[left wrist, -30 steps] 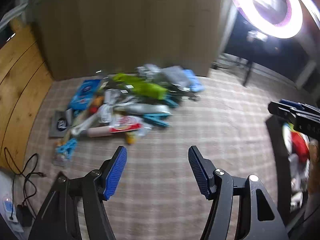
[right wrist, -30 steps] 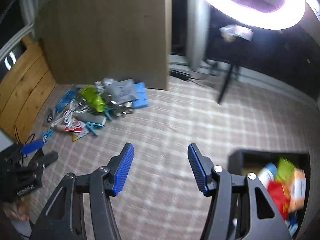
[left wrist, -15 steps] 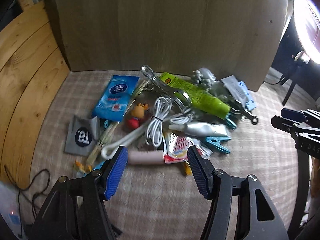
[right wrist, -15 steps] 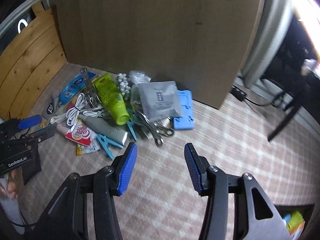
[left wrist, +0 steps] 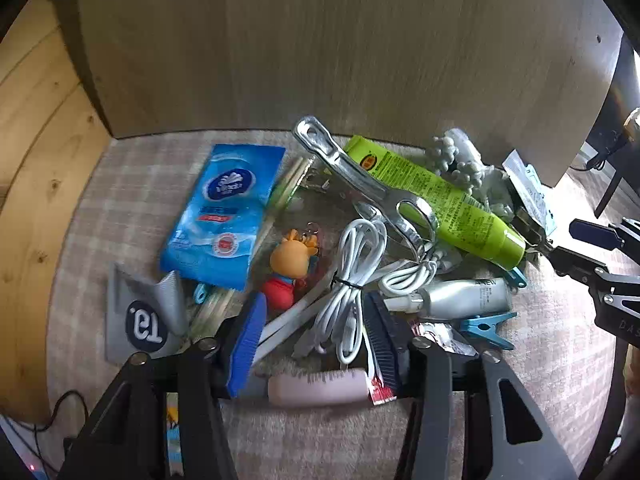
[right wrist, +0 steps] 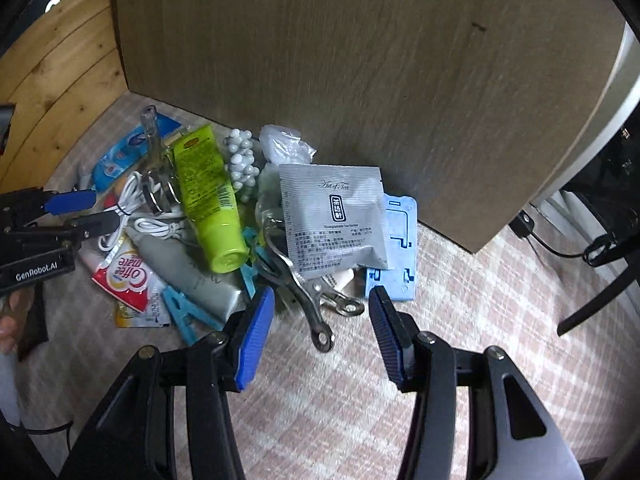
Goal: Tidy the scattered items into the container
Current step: 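Grasp the white coiled cable with the left gripper while the right grasps the metal clip, then carry the cable and metal clip to the black box and release both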
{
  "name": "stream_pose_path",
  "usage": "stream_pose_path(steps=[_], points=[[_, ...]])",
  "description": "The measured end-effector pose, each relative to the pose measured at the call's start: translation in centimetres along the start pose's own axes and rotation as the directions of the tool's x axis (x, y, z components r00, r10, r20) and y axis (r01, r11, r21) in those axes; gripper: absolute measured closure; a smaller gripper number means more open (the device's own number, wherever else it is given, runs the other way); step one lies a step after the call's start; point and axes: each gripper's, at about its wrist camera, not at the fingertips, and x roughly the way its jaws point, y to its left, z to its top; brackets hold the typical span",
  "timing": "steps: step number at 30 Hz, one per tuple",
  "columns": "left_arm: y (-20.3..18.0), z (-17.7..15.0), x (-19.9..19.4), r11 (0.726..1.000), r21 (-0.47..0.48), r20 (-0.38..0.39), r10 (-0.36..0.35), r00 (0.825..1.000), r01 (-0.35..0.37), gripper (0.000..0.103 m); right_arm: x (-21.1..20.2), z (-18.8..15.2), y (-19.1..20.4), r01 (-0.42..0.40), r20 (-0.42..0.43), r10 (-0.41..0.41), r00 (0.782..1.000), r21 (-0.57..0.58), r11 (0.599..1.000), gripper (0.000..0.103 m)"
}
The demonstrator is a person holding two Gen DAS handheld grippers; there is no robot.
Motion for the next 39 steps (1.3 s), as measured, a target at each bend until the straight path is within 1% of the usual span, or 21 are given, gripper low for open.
stream_pose_path(steps=[3,6,7,10,11,12,13,14,15,18,20,24,27,34,36,39], points=[[-0.2,0.1,0.4,1.000,0.022,-0.007,-0.004,1.000,0.004,0.057,0.6,0.3,0.2,-0.005,-0.003,0.005,1.000,-0.014,1.000,0.054],[-0.2,0.3,0.4,1.000,0.014,-0.010,-0.020,1.000,0.020,0.058,1.2,0.7,0.6,-0.007,-0.012,0.006,1.000,-0.029,1.000,0.054],[-0.3,0.4,0.4,1.000,0.017,-0.011,-0.017,1.000,0.018,0.060,1.4,0.7,0.8,-0.008,-0.016,0.007,1.000,-0.036,0.999,0.056],[-1.0,0.5,0.6,0.998,0.054,-0.011,0.015,1.000,-0.014,0.059,2.0,0.9,1.3,-0.004,-0.031,0.002,1.000,-0.052,0.999,0.061],[-1.3,0.5,0.6,0.998,0.066,-0.011,0.022,1.000,-0.021,0.063,2.2,0.9,1.5,-0.003,-0.036,0.001,0.999,-0.054,0.999,0.062],[-1.5,0.4,0.6,0.997,0.073,-0.010,0.026,1.000,-0.026,0.065,2.4,0.9,1.7,0.000,-0.040,-0.002,0.999,-0.056,0.998,0.067],[-1.6,0.4,0.5,0.997,0.075,-0.008,0.032,0.999,-0.031,0.074,2.4,0.9,1.7,0.001,-0.043,-0.003,0.999,-0.055,0.999,0.074],[-1.7,0.3,0.5,0.996,0.079,-0.006,0.042,0.999,-0.041,0.084,2.6,0.9,1.7,-0.007,-0.051,0.005,0.999,-0.047,0.999,0.077],[-1.8,0.2,0.5,0.996,0.080,-0.003,0.050,0.999,-0.050,0.084,2.7,0.9,1.6,-0.019,-0.059,0.017,0.998,-0.035,0.999,0.080],[-1.6,-0.2,0.4,0.998,0.057,-0.005,0.032,0.999,-0.032,0.085,2.6,0.9,1.4,-0.031,-0.061,0.030,0.998,-0.013,0.999,0.081],[-1.1,-0.7,0.2,0.999,0.041,0.000,0.031,1.000,-0.031,0.085,2.5,0.7,1.3,-0.041,-0.061,0.041,0.997,0.000,0.999,0.081],[-0.3,-1.6,-0.4,1.000,-0.001,0.001,0.019,1.000,-0.019,0.085,2.1,0.0,0.8,-0.087,-0.057,0.090,0.994,0.046,0.995,0.081],[-0.2,-2.7,-1.3,1.000,-0.010,0.010,0.017,1.000,-0.017,0.085,1.8,-0.5,0.2,-0.107,-0.050,0.112,0.992,0.087,0.990,0.081],[-0.4,-3.4,-3.9,1.000,-0.025,0.051,-0.012,0.999,0.013,0.085,-0.3,-1.8,-0.7,-0.129,-0.019,0.134,0.991,0.146,0.981,0.081],[-0.6,-3.5,-4.9,0.999,-0.026,0.062,-0.028,0.998,0.029,0.085,-0.9,-1.6,-0.7,-0.127,-0.007,0.130,0.992,0.152,0.980,0.081],[-1.7,-3.5,-6.1,0.999,-0.024,0.073,-0.036,0.997,0.038,0.085,-2.3,-2.4,-0.8,-0.113,0.007,0.113,0.994,0.171,0.979,0.081]])
